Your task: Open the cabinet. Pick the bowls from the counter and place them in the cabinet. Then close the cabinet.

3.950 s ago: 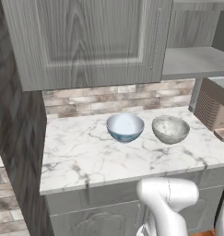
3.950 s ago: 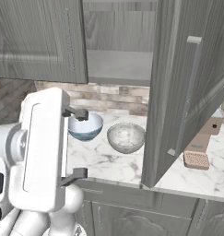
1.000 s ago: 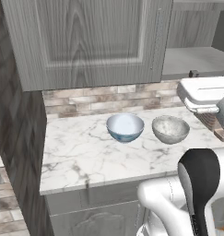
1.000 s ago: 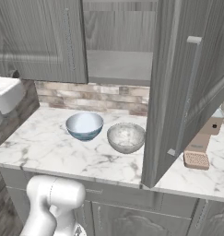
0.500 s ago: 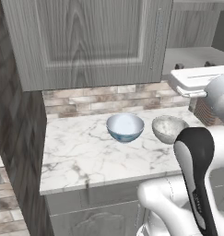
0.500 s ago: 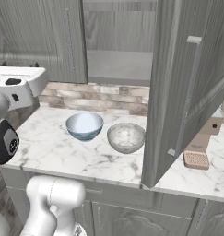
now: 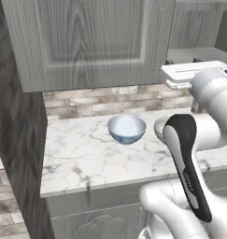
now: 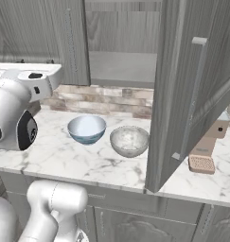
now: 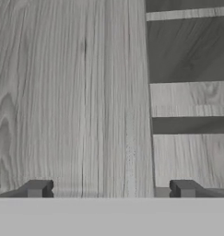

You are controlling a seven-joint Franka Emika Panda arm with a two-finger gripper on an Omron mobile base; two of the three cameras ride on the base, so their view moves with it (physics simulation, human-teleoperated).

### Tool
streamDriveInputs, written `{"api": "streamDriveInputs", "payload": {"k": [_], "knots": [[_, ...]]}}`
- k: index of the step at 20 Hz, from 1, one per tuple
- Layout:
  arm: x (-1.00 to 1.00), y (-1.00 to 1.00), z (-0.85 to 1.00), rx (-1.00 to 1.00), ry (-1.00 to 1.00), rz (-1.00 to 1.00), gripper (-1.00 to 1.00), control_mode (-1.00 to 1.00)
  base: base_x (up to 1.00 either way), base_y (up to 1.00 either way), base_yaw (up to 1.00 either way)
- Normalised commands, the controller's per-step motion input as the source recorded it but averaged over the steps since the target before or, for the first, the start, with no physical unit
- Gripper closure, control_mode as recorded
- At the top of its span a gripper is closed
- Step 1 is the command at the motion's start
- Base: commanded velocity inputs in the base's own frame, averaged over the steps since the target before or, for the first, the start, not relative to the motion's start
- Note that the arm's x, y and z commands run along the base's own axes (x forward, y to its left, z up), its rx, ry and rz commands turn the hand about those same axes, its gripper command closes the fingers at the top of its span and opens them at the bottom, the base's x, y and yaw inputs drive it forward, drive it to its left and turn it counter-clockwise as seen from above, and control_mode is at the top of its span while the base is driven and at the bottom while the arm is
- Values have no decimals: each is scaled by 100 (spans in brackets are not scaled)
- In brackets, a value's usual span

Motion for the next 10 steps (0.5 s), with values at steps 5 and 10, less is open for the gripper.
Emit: {"api": "streamDriveInputs", "payload": {"k": [5, 10], "knots": [[57, -4, -12, 0, 0, 0, -100, -100, 0, 0, 0], [58, -12, -9, 0, 0, 0, -100, -100, 0, 0, 0]]}}
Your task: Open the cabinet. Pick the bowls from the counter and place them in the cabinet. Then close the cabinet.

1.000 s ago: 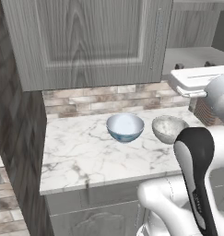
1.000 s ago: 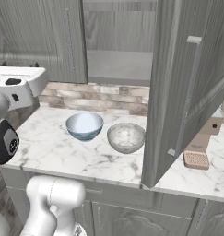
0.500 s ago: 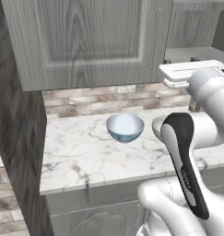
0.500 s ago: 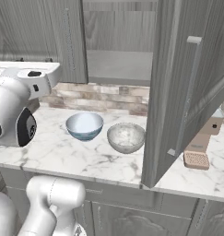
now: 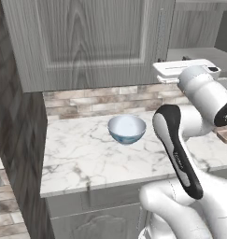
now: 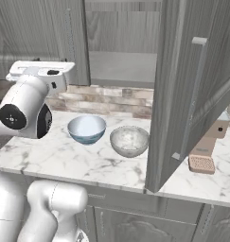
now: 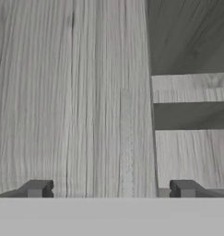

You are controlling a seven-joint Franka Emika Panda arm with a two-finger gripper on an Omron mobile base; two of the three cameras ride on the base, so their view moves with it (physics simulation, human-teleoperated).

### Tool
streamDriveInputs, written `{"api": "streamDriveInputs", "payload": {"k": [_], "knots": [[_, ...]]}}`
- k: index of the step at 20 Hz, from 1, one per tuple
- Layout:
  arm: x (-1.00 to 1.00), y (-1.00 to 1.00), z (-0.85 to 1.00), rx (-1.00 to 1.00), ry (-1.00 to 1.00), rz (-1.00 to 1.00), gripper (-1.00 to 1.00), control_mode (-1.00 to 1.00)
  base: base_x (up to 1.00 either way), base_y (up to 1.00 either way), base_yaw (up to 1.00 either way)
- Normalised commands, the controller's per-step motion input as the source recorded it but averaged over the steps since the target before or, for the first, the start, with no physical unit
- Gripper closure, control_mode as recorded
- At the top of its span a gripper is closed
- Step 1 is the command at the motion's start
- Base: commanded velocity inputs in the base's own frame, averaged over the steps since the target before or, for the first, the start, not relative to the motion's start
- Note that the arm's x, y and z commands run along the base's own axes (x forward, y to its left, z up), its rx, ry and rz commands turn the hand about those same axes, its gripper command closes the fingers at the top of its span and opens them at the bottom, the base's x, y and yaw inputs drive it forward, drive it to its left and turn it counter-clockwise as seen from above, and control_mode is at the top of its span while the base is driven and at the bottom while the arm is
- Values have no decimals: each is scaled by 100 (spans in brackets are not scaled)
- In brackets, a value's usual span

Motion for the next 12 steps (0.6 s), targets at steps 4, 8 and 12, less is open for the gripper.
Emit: {"api": "streamDriveInputs", "payload": {"k": [4, 8, 12], "knots": [[61, -16, -4, 0, -2, 0, -100, -100, 0, 0, 0], [58, -8, -8, 0, -3, 0, -100, -100, 0, 0, 0], [51, 0, -9, 0, -5, 0, -100, -100, 0, 0, 0]]}}
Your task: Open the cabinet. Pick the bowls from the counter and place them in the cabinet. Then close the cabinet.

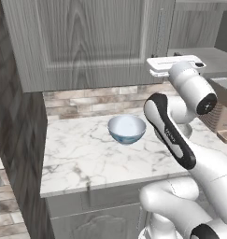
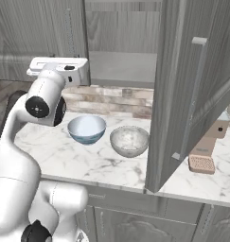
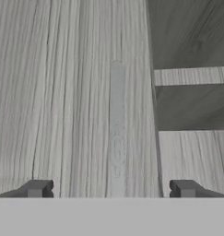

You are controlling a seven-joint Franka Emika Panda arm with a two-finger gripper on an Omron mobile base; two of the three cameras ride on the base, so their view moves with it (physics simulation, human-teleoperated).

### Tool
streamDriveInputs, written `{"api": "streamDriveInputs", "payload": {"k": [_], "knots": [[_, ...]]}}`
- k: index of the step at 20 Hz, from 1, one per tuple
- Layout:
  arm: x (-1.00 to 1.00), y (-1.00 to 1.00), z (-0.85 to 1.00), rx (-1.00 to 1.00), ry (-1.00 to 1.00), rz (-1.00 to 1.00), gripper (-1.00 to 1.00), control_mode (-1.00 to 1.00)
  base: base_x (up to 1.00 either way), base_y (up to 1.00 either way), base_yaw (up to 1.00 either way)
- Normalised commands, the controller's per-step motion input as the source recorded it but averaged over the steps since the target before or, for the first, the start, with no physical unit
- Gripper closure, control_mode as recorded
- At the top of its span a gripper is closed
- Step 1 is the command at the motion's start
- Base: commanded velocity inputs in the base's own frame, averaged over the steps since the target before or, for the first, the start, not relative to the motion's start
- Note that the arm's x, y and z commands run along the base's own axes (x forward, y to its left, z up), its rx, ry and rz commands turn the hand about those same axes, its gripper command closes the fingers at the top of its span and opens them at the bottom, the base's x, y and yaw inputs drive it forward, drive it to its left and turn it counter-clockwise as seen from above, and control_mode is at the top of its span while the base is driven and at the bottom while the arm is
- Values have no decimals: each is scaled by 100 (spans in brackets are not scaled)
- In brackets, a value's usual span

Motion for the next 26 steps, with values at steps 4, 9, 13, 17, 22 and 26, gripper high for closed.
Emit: {"api": "streamDriveInputs", "payload": {"k": [4, 9, 13, 17, 22, 26], "knots": [[41, 0, -12, 0, -4, 0, -100, -100, 0, 0, 0], [39, 0, -2, 0, -7, -3, -100, -100, 0, 0, 0], [52, 0, 0, 0, -5, -4, -100, -100, 0, 0, 0], [59, -5, 0, 0, -6, -4, -100, -100, 0, 0, 0], [61, 0, 0, 0, -4, -3, 100, -100, 0, 0, 0], [43, 0, 0, 0, -7, -7, 100, -100, 0, 0, 0]]}}
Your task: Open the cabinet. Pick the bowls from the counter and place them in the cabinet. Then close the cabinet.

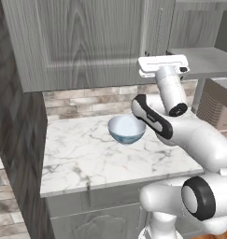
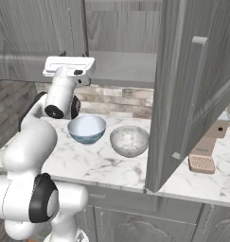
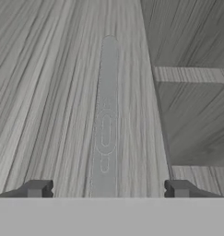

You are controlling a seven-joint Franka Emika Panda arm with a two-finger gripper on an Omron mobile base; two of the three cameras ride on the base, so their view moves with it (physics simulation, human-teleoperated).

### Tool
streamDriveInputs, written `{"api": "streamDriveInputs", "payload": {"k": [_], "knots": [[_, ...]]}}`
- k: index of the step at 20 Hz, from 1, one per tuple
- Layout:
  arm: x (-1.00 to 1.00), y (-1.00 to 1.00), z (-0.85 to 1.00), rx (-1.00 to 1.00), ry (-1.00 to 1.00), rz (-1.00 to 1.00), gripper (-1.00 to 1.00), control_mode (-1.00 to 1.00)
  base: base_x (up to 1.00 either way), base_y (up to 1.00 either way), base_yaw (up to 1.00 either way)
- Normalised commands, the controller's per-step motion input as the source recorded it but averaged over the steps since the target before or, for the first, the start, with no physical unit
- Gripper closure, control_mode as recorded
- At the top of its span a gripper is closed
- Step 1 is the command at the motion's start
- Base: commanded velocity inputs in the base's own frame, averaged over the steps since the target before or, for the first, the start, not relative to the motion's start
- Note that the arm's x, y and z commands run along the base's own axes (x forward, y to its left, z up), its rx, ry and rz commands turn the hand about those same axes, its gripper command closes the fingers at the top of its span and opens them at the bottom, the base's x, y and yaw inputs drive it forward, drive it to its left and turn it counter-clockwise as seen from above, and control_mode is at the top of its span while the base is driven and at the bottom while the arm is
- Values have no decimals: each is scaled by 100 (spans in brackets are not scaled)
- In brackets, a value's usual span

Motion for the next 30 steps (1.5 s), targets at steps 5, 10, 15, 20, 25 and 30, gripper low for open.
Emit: {"api": "streamDriveInputs", "payload": {"k": [5, 10, 15, 20, 25, 30], "knots": [[34, 0, 0, 0, -9, -10, 100, -100, 0, 0, 0], [40, 11, 0, 0, -6, -16, 100, -100, 0, 0, 0], [44, 0, 0, 0, 9, -11, 100, -100, 0, 0, 0], [-68, 2, 0, 2, 28, 0, 100, -100, 0, 0, 0], [-100, 23, 2, 4, 29, 0, 100, -100, 0, 0, 0], [-100, 45, 0, 3, 27, 0, 100, -100, 0, 0, 0]]}}
